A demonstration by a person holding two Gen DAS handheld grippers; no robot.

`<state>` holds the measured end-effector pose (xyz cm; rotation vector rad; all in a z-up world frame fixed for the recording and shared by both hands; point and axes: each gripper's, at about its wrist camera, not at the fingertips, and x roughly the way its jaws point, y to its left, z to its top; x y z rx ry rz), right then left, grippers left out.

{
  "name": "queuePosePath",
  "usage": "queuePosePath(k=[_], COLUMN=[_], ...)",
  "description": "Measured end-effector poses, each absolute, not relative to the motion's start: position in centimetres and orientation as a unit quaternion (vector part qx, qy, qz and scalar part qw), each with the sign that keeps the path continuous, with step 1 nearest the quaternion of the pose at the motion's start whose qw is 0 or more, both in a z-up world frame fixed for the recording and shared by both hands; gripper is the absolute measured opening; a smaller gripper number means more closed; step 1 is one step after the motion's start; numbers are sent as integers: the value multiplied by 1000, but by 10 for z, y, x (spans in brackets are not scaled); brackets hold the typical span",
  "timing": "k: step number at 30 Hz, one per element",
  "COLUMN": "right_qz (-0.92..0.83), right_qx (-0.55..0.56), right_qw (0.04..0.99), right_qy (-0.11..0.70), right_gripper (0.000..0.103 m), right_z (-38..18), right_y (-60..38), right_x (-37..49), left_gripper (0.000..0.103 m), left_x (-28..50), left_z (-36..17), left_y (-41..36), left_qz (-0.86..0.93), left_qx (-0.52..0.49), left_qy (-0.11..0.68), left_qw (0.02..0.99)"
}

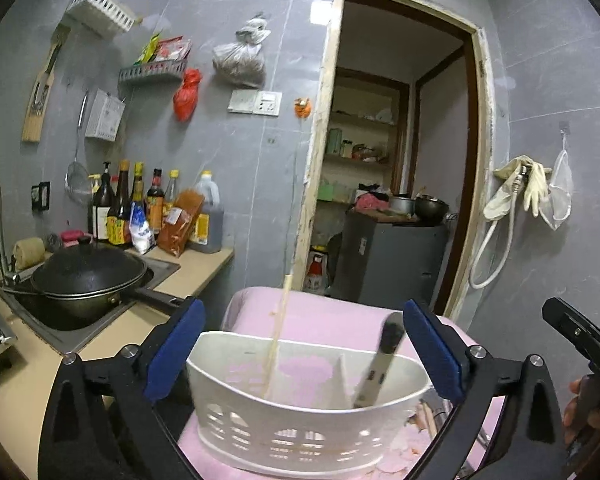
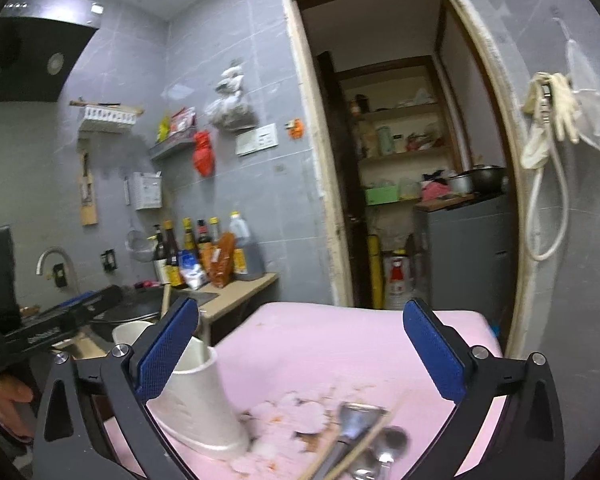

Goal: Organize utensils
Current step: 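Open both tools to release the chopstick and spoon into the caddy, then move both tools back down to the utensil pile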

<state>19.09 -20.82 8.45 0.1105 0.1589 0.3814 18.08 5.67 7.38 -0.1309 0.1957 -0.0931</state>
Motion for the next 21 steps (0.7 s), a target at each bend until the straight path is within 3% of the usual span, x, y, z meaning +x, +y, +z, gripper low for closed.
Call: queuePosePath(k=[14,21], right_qz=[107,83], right_qx=[37,23], right_qw=[990,990], right_qy=[84,110], right_gripper=[103,103], right_z=[84,70], right_y=[-286,-314], right_x=[156,145], left_gripper=[98,98], left_x=[161,163], left_z=[66,44], left_y=[-14,-50], left_qz=[-126,-157], left_qx=[-37,-15], left_qy=[110,160], left_qw=[985,974])
